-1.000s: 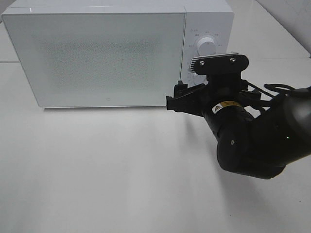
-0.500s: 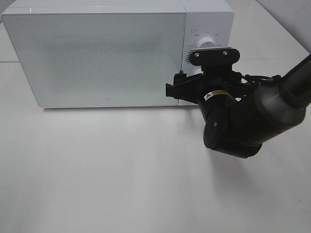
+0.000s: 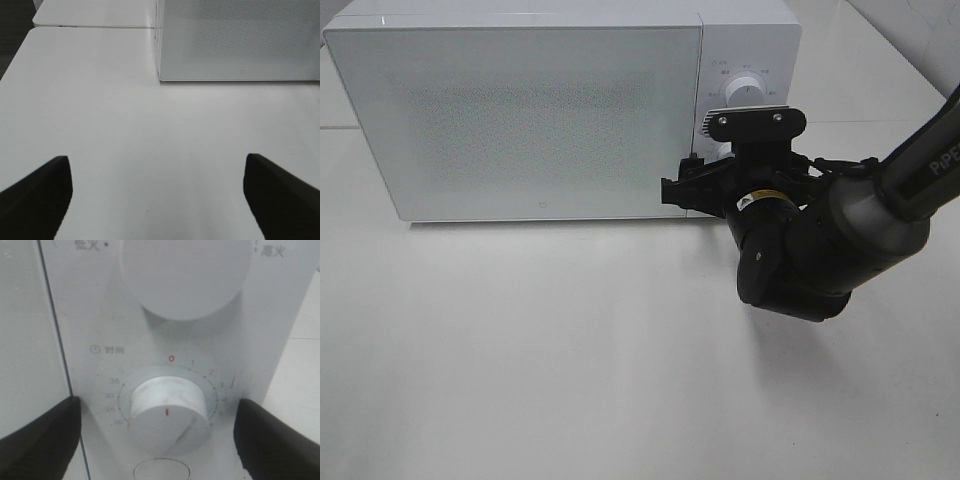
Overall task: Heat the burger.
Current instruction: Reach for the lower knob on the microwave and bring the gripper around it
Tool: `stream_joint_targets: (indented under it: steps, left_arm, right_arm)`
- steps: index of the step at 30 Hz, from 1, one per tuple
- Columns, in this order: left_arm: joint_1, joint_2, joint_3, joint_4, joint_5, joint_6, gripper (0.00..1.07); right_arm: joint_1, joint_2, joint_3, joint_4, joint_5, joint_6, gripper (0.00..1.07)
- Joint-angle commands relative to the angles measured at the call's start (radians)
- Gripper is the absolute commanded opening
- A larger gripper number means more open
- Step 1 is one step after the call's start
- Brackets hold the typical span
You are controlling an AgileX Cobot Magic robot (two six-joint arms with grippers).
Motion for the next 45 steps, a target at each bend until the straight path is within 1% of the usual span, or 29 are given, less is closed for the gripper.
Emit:
stream_joint_targets:
  steps: [1, 6, 12, 13, 14, 15, 16, 17, 19, 20, 21, 22, 23, 24, 25, 26, 28, 29, 31, 34, 40, 45]
  left_arm:
    - [-0.001, -0.027, 0.004, -0.009, -0.012, -0.005, 0.87]
    - [-0.001, -0.027, 0.004, -0.009, -0.012, -0.005, 0.87]
    - [-0.001, -0.027, 0.004, -0.009, -0.012, -0.005, 0.87]
    - [-0.001, -0.027, 0.004, -0.009, -0.012, -0.005, 0.87]
    - [-0.001, -0.027, 0.004, -0.009, -0.012, -0.005, 0.87]
    - [-0.001, -0.027, 0.004, -0.009, -0.012, -0.005, 0.87]
    - [-0.001, -0.027, 0.004, -0.009, -0.012, -0.005, 0.87]
    - [-0.001, -0.027, 0.004, -0.009, -0.012, -0.005, 0.87]
    - [-0.001, -0.027, 0.004, -0.009, -0.012, -0.005, 0.87]
    - [-0.001, -0.027, 0.004, -0.009, -0.012, -0.005, 0.87]
    - [-0.001, -0.027, 0.004, -0.009, -0.012, -0.005, 0.87]
    - [-0.001, -0.027, 0.004, -0.009, -0.012, -0.005, 0.87]
    - [-0.001, -0.027, 0.004, -0.009, -0.012, -0.005, 0.87]
    - [-0.001, -0.027, 0.004, -0.009, -0.012, -0.005, 0.87]
    - [-0.001, -0.027, 0.004, -0.009, -0.012, -0.005, 0.87]
    - [-0.001, -0.027, 0.004, -0.009, -0.012, -0.005, 0.87]
    - [-0.001, -0.027, 0.004, -0.009, -0.012, -0.005, 0.87]
    - [-0.001, -0.027, 0.004, -0.009, -0.012, -0.005, 0.87]
    - [-0.001, -0.027, 0.004, -0.009, -0.012, -0.005, 0.87]
    - [-0.001, -0.027, 0.004, -0.009, -0.012, -0.005, 0.87]
    - [-0.001, -0.027, 0.004, -0.009, -0.012, -0.005, 0.87]
    - [-0.001, -0.027, 0.004, -0.009, -0.012, -0.005, 0.87]
  right_arm:
    - [-0.01, 0.0, -0.012, -0.022, -0.034, 0.012, 0.79]
    - [-0.01, 0.0, -0.012, -0.02, -0.041, 0.011, 0.77]
    - [-0.009, -0.003, -0.012, -0.017, -0.077, 0.007, 0.71]
    - [-0.009, -0.003, -0.012, -0.014, -0.078, 0.007, 0.67]
    - [-0.009, -0.003, -0.012, -0.014, -0.085, 0.007, 0.61]
    - [-0.009, -0.003, -0.012, -0.014, -0.085, 0.007, 0.61]
    - [-0.009, -0.003, -0.012, -0.014, -0.094, 0.007, 0.57]
    - [-0.009, -0.003, -0.012, -0.014, -0.094, 0.007, 0.57]
    - [-0.007, -0.003, -0.012, -0.014, -0.111, 0.008, 0.44]
    - [-0.007, -0.003, -0.012, -0.014, -0.111, 0.008, 0.44]
    - [-0.007, -0.003, -0.012, -0.013, -0.111, 0.008, 0.4]
    - [-0.007, -0.003, -0.012, -0.016, -0.111, 0.008, 0.31]
    - [-0.007, -0.003, -0.012, -0.016, -0.111, 0.008, 0.31]
    - [-0.007, -0.003, -0.012, -0.016, -0.112, 0.009, 0.27]
    - [-0.007, -0.003, -0.012, -0.016, -0.111, 0.009, 0.21]
    - [-0.007, -0.003, -0.012, -0.016, -0.111, 0.009, 0.21]
    - [-0.007, -0.003, -0.012, -0.016, -0.111, 0.01, 0.13]
    - [-0.007, -0.003, -0.012, -0.016, -0.111, 0.01, 0.13]
    - [-0.007, -0.003, -0.012, -0.027, -0.111, 0.009, 0.08]
    - [-0.007, -0.003, -0.012, -0.052, -0.111, 0.008, 0.06]
    - [-0.007, -0.003, -0.012, -0.087, -0.125, 0.017, 0.02]
    - [-0.007, -0.003, -0.012, -0.103, -0.132, 0.057, 0.02]
